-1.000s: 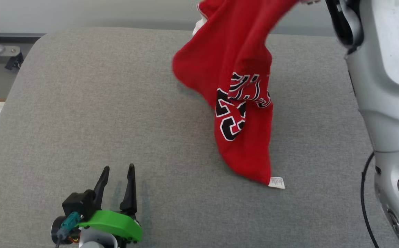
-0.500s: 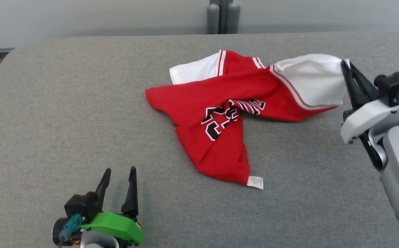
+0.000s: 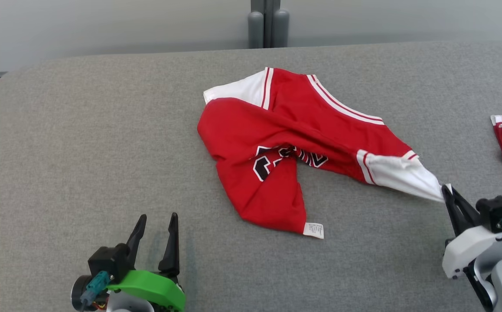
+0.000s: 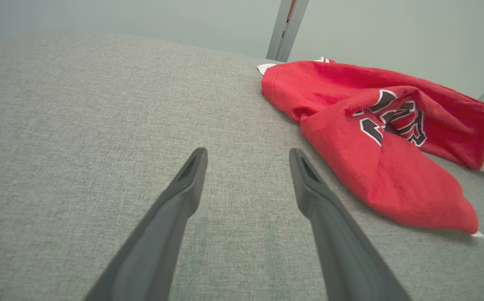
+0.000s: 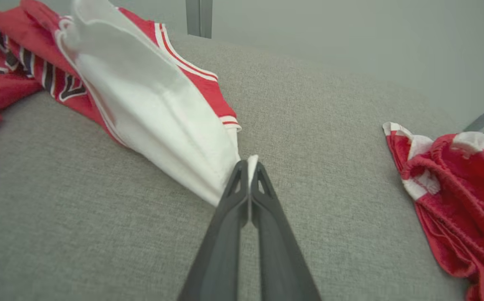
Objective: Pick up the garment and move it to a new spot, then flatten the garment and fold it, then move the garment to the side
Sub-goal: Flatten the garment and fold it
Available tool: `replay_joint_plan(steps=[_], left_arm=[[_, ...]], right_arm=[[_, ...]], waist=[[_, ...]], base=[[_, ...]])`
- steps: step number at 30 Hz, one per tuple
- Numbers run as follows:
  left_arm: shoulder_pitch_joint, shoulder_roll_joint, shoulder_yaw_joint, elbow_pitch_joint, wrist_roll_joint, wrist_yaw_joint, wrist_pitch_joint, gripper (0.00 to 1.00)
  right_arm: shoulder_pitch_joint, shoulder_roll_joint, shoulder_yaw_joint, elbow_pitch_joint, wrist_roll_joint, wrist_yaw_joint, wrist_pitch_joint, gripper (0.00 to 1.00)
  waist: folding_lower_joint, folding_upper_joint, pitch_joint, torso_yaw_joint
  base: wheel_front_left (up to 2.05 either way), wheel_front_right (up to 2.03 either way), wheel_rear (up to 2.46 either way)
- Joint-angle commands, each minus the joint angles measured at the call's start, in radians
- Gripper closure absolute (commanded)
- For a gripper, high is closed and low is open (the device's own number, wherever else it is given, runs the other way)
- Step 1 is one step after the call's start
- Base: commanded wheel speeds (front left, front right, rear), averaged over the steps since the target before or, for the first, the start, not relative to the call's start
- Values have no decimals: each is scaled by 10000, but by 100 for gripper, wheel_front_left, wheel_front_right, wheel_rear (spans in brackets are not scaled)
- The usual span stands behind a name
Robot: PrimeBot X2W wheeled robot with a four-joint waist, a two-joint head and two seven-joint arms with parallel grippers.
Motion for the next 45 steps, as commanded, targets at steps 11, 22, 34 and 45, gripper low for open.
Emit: replay_joint_plan(steps=[11, 22, 34, 45], left_arm=[[224, 37, 65, -45, 45, -29, 8, 0], [-89, 39, -143, -110, 1, -29, 8, 0], [-65, 37, -176, -86, 111, -29, 8, 0], [45, 37, -157, -63, 158, -29, 8, 0]], right_arm=[[865, 221, -639, -347, -10, -8, -22, 0], [-543, 405, 424, -1096, 343, -8, -20, 0], [-1249, 835, 787, 461, 1477, -8, -22, 0], [-1313, 1022, 376, 1347, 1864, -8, -20, 100]], waist=[[0, -1, -223, -79], [0, -1, 88, 60], [0, -1, 138, 266], [0, -1, -44, 242]], base=[[0, 0, 0], [0, 0, 0], [0, 0, 0], [0, 0, 0]])
